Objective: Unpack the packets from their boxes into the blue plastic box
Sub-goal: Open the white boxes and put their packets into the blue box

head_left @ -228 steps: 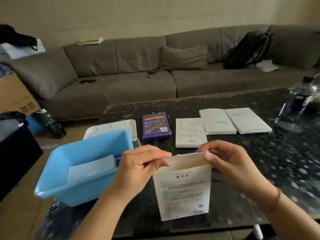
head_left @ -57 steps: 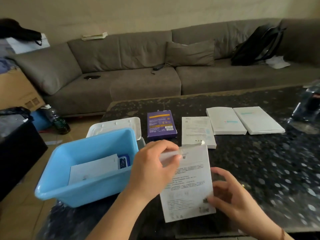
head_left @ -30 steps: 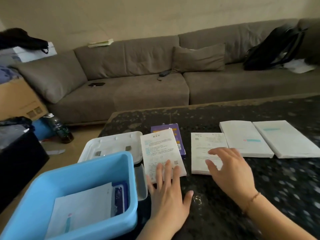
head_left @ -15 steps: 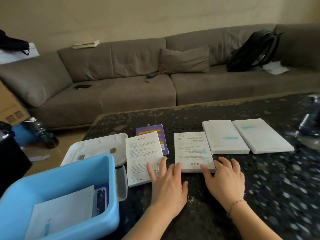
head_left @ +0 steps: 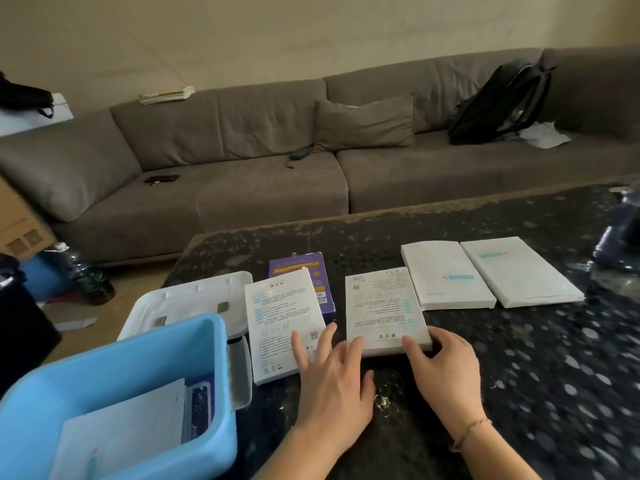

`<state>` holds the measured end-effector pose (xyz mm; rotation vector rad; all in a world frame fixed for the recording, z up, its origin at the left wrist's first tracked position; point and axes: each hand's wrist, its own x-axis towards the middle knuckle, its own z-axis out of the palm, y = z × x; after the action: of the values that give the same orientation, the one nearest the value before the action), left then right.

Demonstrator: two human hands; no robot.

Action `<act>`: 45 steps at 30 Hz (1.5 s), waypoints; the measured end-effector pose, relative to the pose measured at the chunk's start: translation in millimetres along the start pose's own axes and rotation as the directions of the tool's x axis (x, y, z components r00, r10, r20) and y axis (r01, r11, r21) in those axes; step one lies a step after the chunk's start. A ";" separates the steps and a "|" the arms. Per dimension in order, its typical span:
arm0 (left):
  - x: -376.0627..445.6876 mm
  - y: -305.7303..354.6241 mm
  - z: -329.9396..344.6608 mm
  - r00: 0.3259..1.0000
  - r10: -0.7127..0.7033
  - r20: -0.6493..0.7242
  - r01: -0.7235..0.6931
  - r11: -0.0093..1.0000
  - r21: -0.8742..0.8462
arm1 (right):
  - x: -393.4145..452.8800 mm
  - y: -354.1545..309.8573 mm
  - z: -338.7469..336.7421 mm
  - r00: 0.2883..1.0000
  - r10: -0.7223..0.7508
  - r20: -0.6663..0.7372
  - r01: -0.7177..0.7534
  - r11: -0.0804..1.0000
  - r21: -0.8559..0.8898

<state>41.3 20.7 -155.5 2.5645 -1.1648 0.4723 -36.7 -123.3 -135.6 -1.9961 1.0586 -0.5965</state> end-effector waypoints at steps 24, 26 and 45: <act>-9.5 28.8 -150.6 0.675 0.351 0.649 0.583 0.286 -0.761 | -41.6 -104.5 -139.6 0.750 -0.404 0.524 0.439 0.896 0.064; -28.2 27.0 -149.6 0.651 0.332 0.682 0.679 0.147 -0.719 | -49.1 -111.5 -129.5 0.707 -0.406 0.579 0.478 0.878 0.033; -85.3 11.2 -168.2 0.793 0.134 0.594 0.609 -0.176 -0.773 | -108.1 -80.0 -115.5 0.509 -0.855 0.104 0.850 0.479 -0.220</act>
<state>-49.9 135.6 -36.4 1.2201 -0.4878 -1.0219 -137.9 -53.4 -8.0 -2.7113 0.0044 -1.0311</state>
